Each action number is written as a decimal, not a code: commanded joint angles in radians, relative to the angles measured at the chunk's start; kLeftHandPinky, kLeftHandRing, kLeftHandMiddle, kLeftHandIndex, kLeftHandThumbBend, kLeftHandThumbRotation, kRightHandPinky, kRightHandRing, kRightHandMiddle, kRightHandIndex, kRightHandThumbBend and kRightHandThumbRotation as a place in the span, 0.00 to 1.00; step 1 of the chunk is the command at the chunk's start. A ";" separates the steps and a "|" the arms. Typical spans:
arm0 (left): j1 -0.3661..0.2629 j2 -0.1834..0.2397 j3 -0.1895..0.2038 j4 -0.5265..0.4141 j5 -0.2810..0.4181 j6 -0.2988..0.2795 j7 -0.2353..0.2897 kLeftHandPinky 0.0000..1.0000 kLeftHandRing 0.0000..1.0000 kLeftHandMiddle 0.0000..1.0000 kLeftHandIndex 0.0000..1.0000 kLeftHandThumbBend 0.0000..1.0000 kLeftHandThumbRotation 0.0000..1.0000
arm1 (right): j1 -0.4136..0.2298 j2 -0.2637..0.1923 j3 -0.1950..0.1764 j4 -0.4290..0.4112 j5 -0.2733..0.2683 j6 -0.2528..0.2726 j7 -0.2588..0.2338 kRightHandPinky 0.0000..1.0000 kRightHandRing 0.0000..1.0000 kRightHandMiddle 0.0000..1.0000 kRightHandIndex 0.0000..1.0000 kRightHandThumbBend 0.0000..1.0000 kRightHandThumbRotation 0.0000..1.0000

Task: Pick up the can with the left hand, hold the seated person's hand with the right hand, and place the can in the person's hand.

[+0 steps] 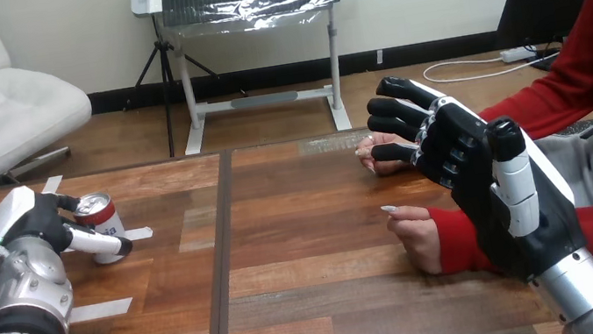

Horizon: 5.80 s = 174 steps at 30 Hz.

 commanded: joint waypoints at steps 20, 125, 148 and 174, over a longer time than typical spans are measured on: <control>-0.031 -0.011 -0.002 -0.019 0.011 -0.043 0.084 0.24 0.33 0.42 0.46 0.78 0.00 | -0.045 0.006 -0.012 -0.029 -0.001 -0.021 -0.012 0.79 0.87 0.86 0.87 0.88 1.00; -0.073 -0.009 -0.049 -0.024 0.088 -0.058 0.009 0.80 0.90 0.91 0.90 0.98 0.46 | -0.051 0.000 -0.005 -0.026 0.006 0.003 -0.009 0.79 0.87 0.86 0.87 0.86 1.00; -0.074 -0.002 -0.062 -0.020 0.105 -0.070 -0.041 0.87 0.93 0.94 0.91 0.99 0.47 | -0.032 -0.006 -0.006 -0.056 -0.003 0.003 -0.004 0.80 0.87 0.86 0.88 0.88 1.00; -0.078 -0.024 -0.070 -0.017 0.105 -0.058 -0.040 0.86 0.91 0.92 0.90 0.98 0.43 | -0.024 -0.002 -0.001 -0.065 -0.001 -0.006 0.001 0.79 0.87 0.86 0.88 0.88 1.00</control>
